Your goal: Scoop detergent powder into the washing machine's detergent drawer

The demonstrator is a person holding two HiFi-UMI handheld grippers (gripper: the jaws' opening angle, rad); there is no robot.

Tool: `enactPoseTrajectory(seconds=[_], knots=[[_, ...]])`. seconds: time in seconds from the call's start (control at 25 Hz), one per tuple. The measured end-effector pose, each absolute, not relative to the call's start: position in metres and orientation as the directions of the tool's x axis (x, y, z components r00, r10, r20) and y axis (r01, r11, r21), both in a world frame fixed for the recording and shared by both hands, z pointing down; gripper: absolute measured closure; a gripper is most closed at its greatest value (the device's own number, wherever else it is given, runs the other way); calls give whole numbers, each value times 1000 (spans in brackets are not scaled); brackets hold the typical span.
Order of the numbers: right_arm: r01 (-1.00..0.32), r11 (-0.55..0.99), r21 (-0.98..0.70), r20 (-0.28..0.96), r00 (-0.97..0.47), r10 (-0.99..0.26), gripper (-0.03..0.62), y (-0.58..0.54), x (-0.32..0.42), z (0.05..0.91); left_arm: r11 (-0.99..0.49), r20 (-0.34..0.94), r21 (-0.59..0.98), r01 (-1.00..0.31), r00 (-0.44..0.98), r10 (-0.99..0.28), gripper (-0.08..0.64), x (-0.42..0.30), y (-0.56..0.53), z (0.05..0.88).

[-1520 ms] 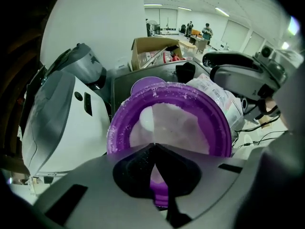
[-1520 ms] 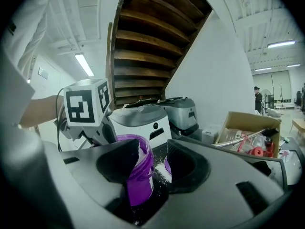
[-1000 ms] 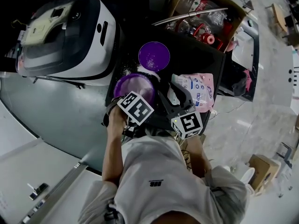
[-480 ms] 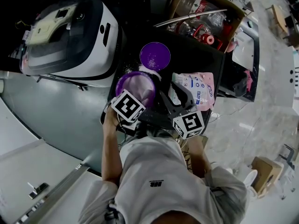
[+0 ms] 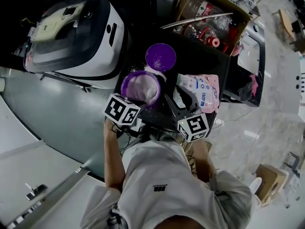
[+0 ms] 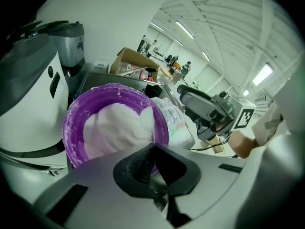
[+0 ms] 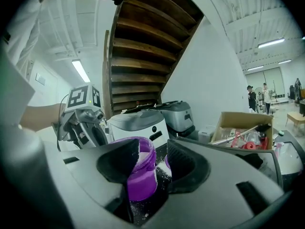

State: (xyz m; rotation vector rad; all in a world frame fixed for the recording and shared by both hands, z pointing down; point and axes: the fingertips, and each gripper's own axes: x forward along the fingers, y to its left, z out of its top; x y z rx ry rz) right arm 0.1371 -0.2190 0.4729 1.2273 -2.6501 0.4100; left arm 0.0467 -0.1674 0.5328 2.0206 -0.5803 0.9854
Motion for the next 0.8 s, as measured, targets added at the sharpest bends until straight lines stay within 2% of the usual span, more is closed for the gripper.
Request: enactPoseTrajectory(seconds=[0.36,0.8], knots=[[-741,654,-153,303,-665,-683,407,-201,111,477,-523,751,471,-710,634,-184,545,38,-164,528],[-805,582,-113,351,-581,-735,407,-184,78,484,-585,641,472,-659,712,-285,545,23,-162,521]])
